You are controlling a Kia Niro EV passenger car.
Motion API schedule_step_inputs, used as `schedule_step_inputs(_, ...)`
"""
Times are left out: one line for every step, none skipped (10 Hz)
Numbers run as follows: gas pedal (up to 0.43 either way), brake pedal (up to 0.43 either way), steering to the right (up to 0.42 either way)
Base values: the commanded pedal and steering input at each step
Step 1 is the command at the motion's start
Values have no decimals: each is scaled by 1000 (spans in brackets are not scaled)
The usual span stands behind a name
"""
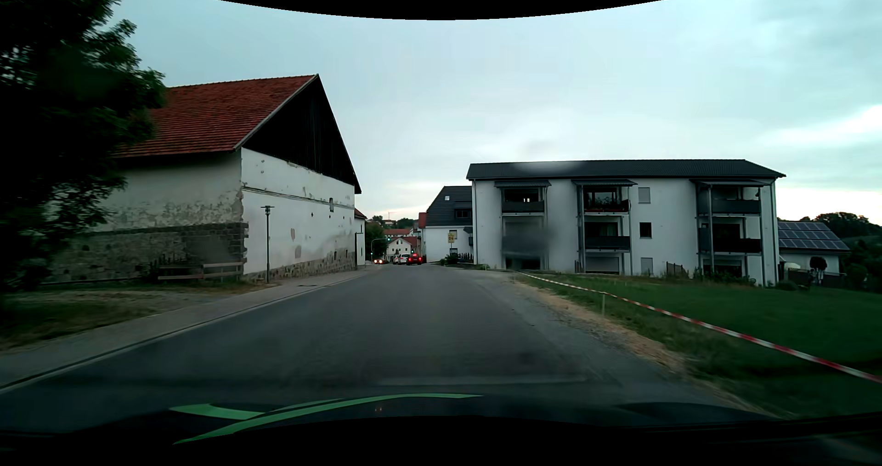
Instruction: Follow the waypoints while adhering to traffic rules and regulations
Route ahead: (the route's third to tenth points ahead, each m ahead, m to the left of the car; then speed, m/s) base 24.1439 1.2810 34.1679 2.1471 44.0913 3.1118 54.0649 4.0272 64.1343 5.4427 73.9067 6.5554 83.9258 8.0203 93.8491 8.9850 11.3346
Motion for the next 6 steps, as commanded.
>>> schedule_step_inputs(0,61,-2)
schedule_step_inputs(0,55,-4)
schedule_step_inputs(0,43,-6)
schedule_step_inputs(0,43,-7)
schedule_step_inputs(0,43,-8)
schedule_step_inputs(0,43,-8)
